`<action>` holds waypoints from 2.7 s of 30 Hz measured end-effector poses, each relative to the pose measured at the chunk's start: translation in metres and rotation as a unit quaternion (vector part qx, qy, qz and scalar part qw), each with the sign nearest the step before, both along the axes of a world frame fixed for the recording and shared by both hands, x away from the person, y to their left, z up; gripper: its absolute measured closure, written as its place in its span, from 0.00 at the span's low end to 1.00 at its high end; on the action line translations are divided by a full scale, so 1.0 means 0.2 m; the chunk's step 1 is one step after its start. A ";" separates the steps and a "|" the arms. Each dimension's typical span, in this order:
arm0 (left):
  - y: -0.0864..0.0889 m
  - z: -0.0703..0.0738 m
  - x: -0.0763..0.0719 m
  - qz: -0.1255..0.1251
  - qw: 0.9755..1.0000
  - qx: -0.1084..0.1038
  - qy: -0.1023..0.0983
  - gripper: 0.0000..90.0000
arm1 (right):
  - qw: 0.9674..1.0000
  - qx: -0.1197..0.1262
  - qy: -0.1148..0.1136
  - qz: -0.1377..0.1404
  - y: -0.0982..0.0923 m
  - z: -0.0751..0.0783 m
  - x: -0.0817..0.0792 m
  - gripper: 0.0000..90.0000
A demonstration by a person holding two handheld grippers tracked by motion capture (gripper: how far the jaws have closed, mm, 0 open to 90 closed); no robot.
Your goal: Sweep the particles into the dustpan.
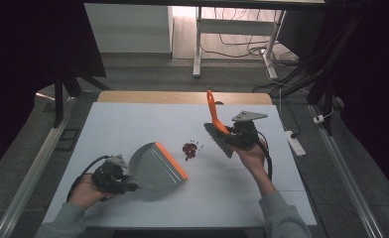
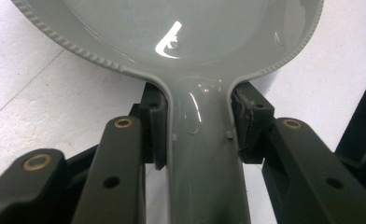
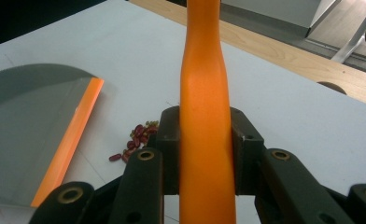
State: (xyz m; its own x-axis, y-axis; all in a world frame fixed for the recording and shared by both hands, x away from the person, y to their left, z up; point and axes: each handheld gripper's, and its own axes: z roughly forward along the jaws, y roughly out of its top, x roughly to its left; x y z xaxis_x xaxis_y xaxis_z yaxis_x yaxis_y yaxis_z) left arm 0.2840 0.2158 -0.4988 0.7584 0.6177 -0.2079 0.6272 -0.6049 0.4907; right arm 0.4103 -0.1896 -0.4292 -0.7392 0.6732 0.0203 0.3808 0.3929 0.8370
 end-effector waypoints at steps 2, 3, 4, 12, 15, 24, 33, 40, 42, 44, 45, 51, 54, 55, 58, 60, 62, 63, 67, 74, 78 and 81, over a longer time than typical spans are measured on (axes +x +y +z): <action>0.00 0.00 0.00 -0.001 1.000 0.002 0.001 0.69 | 1.000 -0.002 0.001 0.001 0.00 0.00 0.02 0.78; 0.00 0.00 0.00 -0.001 1.000 0.002 0.002 0.69 | 1.000 -0.002 0.001 0.001 0.01 0.00 0.03 0.78; 0.00 0.00 0.01 0.001 1.000 0.001 0.001 0.69 | 1.000 -0.002 0.003 0.001 0.01 0.00 0.04 0.78; -0.01 -0.01 0.02 0.004 1.000 -0.003 0.004 0.69 | 1.000 -0.016 0.019 0.009 0.06 -0.03 0.10 0.78; -0.01 -0.01 0.02 0.006 1.000 -0.006 0.003 0.69 | 0.999 -0.023 0.025 0.010 0.08 -0.04 0.11 0.78; -0.03 -0.02 0.03 -0.006 1.000 -0.006 0.005 0.69 | 0.997 -0.063 0.037 0.019 0.17 -0.12 0.16 0.78; -0.07 -0.02 0.04 -0.007 1.000 -0.008 0.009 0.69 | 0.996 -0.080 0.037 0.016 0.22 -0.16 0.21 0.78; -0.11 -0.02 0.06 -0.013 1.000 -0.003 0.016 0.69 | 0.995 -0.092 0.035 0.012 0.26 -0.17 0.26 0.78; -0.12 -0.02 0.06 -0.014 1.000 -0.003 0.018 0.69 | 0.995 -0.096 0.035 0.010 0.27 -0.17 0.26 0.78; -0.13 -0.02 0.07 -0.012 1.000 -0.002 0.021 0.69 | 0.994 -0.100 0.030 0.009 0.27 -0.17 0.27 0.78; -0.13 -0.02 0.07 -0.012 1.000 -0.002 0.021 0.69 | 0.994 -0.100 0.030 0.009 0.27 -0.17 0.27 0.78; -0.15 -0.03 0.09 -0.018 0.999 0.000 0.028 0.69 | 0.993 -0.110 0.030 0.002 0.28 -0.19 0.30 0.78; -0.15 -0.03 0.09 -0.016 0.999 -0.001 0.029 0.69 | 0.993 -0.113 0.035 0.001 0.29 -0.21 0.31 0.78; -0.15 -0.03 0.09 -0.015 0.999 -0.002 0.029 0.69 | 0.993 -0.115 0.035 0.001 0.29 -0.21 0.31 0.78; -0.15 -0.03 0.09 -0.014 0.999 -0.003 0.030 0.69 | 0.993 -0.114 0.037 0.002 0.31 -0.21 0.32 0.78; -0.15 -0.03 0.09 -0.014 0.999 -0.003 0.030 0.69 | 0.993 -0.115 0.037 0.004 0.32 -0.22 0.32 0.78; -0.15 -0.03 0.09 -0.014 0.999 -0.003 0.030 0.69 | 0.992 -0.122 0.037 0.009 0.34 -0.23 0.32 0.78; -0.15 -0.03 0.09 -0.014 0.999 -0.003 0.030 0.69 | 0.992 -0.124 0.037 0.008 0.35 -0.23 0.32 0.78; -0.15 -0.03 0.09 -0.014 0.999 -0.003 0.031 0.69 | 0.991 -0.130 0.038 0.012 0.38 -0.24 0.33 0.78; -0.15 -0.03 0.09 -0.014 0.999 -0.003 0.031 0.69 | 0.990 -0.134 0.039 0.022 0.41 -0.26 0.33 0.78; -0.15 -0.03 0.10 -0.016 0.999 -0.005 0.032 0.69 | 0.990 -0.132 0.041 0.025 0.42 -0.26 0.33 0.78; -0.15 -0.04 0.10 -0.015 0.999 -0.005 0.034 0.69 | 0.989 -0.141 0.037 0.034 0.44 -0.26 0.31 0.78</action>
State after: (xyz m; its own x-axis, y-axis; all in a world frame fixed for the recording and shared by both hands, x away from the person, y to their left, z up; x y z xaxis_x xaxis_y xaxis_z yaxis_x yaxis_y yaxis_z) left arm 0.3039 0.1855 -0.5060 0.7603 0.5928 -0.2656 0.6409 -0.6185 0.4546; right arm 0.4728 -0.1018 -0.4814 -0.7866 0.6084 -0.1053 0.4020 0.6342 0.6604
